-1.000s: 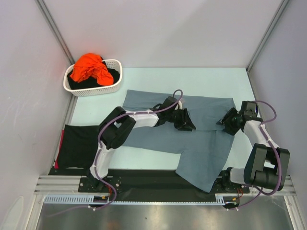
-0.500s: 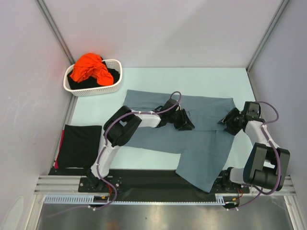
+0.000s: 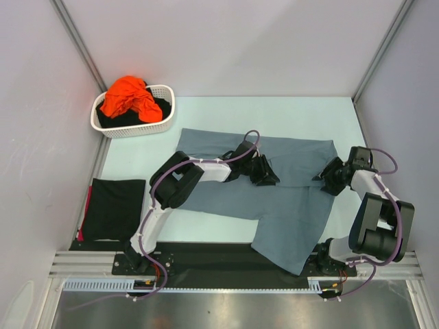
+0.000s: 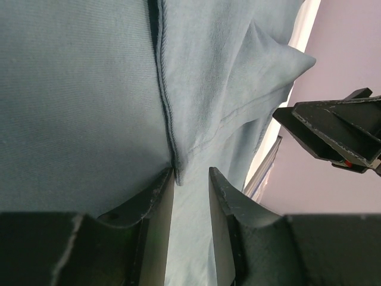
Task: Fold and stack the t-shirts
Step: Fold the tshirt
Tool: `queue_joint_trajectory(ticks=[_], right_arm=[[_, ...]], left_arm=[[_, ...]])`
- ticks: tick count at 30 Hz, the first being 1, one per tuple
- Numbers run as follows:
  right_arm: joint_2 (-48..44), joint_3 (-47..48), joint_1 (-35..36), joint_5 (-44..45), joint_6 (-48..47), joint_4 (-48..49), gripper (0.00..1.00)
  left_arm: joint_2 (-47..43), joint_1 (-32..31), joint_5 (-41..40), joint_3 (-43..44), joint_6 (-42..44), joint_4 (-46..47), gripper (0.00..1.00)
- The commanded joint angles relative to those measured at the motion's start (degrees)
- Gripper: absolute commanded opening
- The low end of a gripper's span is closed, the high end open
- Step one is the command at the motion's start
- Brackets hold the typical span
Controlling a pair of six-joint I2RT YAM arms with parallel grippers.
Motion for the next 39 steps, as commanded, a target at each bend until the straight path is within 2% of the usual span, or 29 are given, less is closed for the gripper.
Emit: queue_joint_trajectory(ticks=[1, 4, 7, 21, 29, 33, 37, 39], right_arm=[[1.0, 1.9, -0.7, 0.9, -0.5, 0.9, 0.57], [2.3, 2.8, -1.0, 0.6, -0.1, 0.7, 0.54], [2.4, 3.1, -1.0, 1.1, 0.0, 0.4, 0.52], [4.1, 3.6, -1.9, 2.0, -0.7, 0.7, 0.46], [5.1, 4.6, -2.1, 3.0, -0.6, 0.3, 0.45], [5.1, 5.1, -2.1, 3.4, -0.5, 0.7, 0.42], [5.4, 5.2, -2.1, 3.2, -0.5, 1.2, 0.37], [5.3, 5.2, -2.1, 2.8, -0.7, 1.3, 0.29]], left_arm=[[0.7, -0.3, 0.0, 1.8, -1.4, -0.5, 0.36], [0.6, -0.4, 0.0, 2.5, -1.8, -3.4, 0.36], [-0.3, -0.5, -1.2, 1.7, -2.4, -6.0, 0.42], [2.2, -0.7, -0.6, 2.8, -4.8, -3.9, 0.35], [1.7, -0.7, -0.2, 3.6, -3.8, -3.8, 0.13], [1.5, -0.7, -0.3, 4.4, -2.3, -5.1, 0.06], [1.1, -0.6, 0.0, 4.6, -1.5, -5.8, 0.00], [0.6, -0.5, 0.0, 4.6, -1.1, -6.3, 0.00]])
